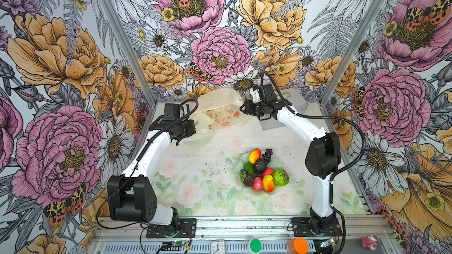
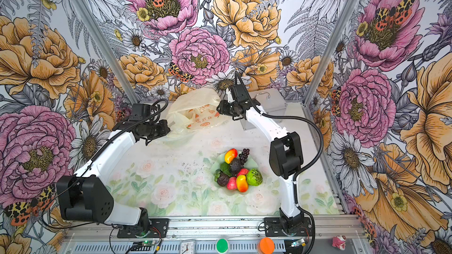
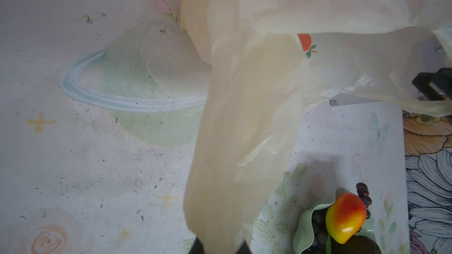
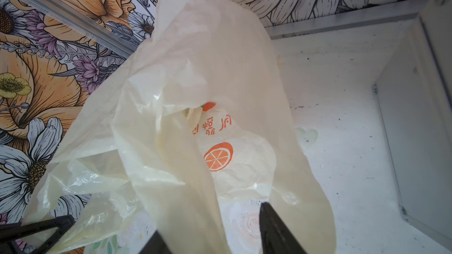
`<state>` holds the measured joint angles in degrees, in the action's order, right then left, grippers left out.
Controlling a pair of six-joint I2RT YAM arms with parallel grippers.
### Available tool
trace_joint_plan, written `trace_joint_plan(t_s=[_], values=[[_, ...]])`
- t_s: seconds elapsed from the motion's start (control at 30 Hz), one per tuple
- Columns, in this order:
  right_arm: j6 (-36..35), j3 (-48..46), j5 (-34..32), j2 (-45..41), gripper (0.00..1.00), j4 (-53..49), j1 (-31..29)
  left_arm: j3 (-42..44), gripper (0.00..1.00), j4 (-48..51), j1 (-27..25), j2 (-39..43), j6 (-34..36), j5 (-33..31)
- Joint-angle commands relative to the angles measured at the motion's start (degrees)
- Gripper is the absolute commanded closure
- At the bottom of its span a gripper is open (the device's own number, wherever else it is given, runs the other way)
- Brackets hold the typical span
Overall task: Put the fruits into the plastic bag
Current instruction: 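Open the right gripper to release the bag while left keeps holding, then move the right gripper to the fruit plate around the green apple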
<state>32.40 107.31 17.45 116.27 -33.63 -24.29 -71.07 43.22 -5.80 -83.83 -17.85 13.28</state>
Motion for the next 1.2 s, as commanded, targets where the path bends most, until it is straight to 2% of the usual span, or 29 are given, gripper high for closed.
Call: trace_joint_plan(t_s=[0.0,0.1,0.23,0.43,0.6,0.73,1.17], values=[[-1.37,-4.07,-0.97,-8.22,0.34,-0.8,0.38,-2.2,1.0,0.82,-2.44,-1.59,-1.42,-1.07],[-1.79,-8.98,-0.7,-13.83,0.25,-3.49,0.61,-3.18,1.0,0.81,-3.64,-2.9,-2.58,-0.06],[-2.54,-13.67,0.54,-20.6,0.19,-8.96,1.05,-4.53,1.0,0.71,-5.28,-4.5,-3.25,0.61],[-3.35,-14.78,-1.08,-27.89,0.19,-21.13,1.35,-7.44,1.0,0.68,-7.62,-7.43,-3.13,2.94],[-6.1,-14.46,-5.03,-29.32,0.2,-35.23,0.4,-8.37,1.0,0.69,-9.2,-9.31,-4.03,6.75],[-6.62,-18.74,-6.84,-30.67,0.19,-42.21,0.37,-7.78,1.0,0.72,-9.97,-9.65,-4.96,7.61],[2.26,-36.86,0.36,-39.29,0.14,-44.1,0.29,-6.9,1.0,0.68,-11.6,-9.35,-5.02,7.25]])
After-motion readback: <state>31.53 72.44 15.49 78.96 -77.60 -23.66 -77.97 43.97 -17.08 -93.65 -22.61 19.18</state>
